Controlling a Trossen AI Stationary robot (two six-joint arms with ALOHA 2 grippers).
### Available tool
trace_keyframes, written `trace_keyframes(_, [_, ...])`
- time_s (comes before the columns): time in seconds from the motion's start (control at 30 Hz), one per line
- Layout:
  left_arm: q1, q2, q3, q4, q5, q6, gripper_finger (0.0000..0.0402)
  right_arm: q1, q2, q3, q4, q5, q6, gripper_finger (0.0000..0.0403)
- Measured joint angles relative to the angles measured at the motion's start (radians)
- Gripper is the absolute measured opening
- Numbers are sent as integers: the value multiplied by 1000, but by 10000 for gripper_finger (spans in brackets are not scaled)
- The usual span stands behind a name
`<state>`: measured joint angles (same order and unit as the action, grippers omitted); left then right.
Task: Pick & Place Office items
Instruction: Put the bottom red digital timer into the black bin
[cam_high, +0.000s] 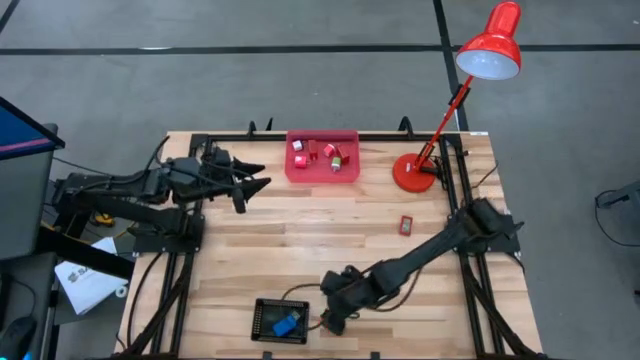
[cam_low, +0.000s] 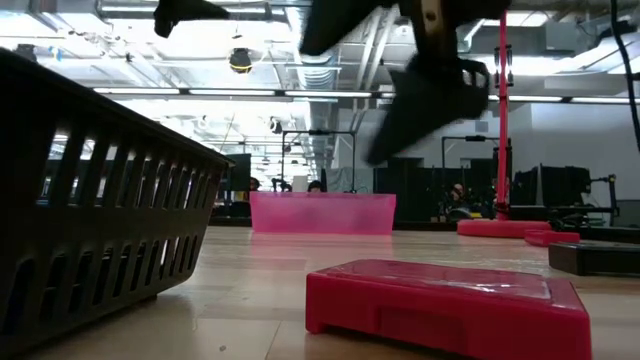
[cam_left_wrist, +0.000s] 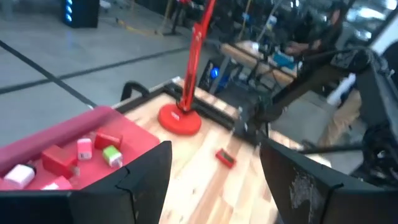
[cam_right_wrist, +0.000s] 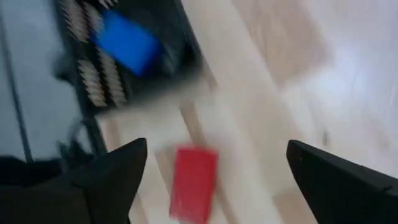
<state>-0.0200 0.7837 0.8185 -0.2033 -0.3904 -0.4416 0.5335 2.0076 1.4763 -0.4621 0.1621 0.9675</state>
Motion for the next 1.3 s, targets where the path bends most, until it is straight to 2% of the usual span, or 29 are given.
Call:
trace_keyframes(0.2, [-1, 9, -1, -30, 72, 0, 241, 5, 139, 183, -315, -73, 136, 383])
trace_keyframes(0.5, [-1, 8, -1, -20, 114, 19, 241, 38, 234, 322, -331, -117, 236, 359])
trace_keyframes(0.73, [-1, 8, -1, -21, 144, 19, 241, 71, 313, 410, -483, -140, 267, 344])
trace_keyframes(1.03, [-1, 8, -1, -17, 154, 18, 241, 80, 315, 420, -483, -132, 297, 342])
trace_keyframes(1.2, [-1, 8, -1, -16, 156, 16, 241, 80, 311, 497, -500, -123, 317, 342])
trace_keyframes(1.3, [-1, 8, -1, -15, 156, 16, 241, 81, 309, 539, -500, -69, 322, 342])
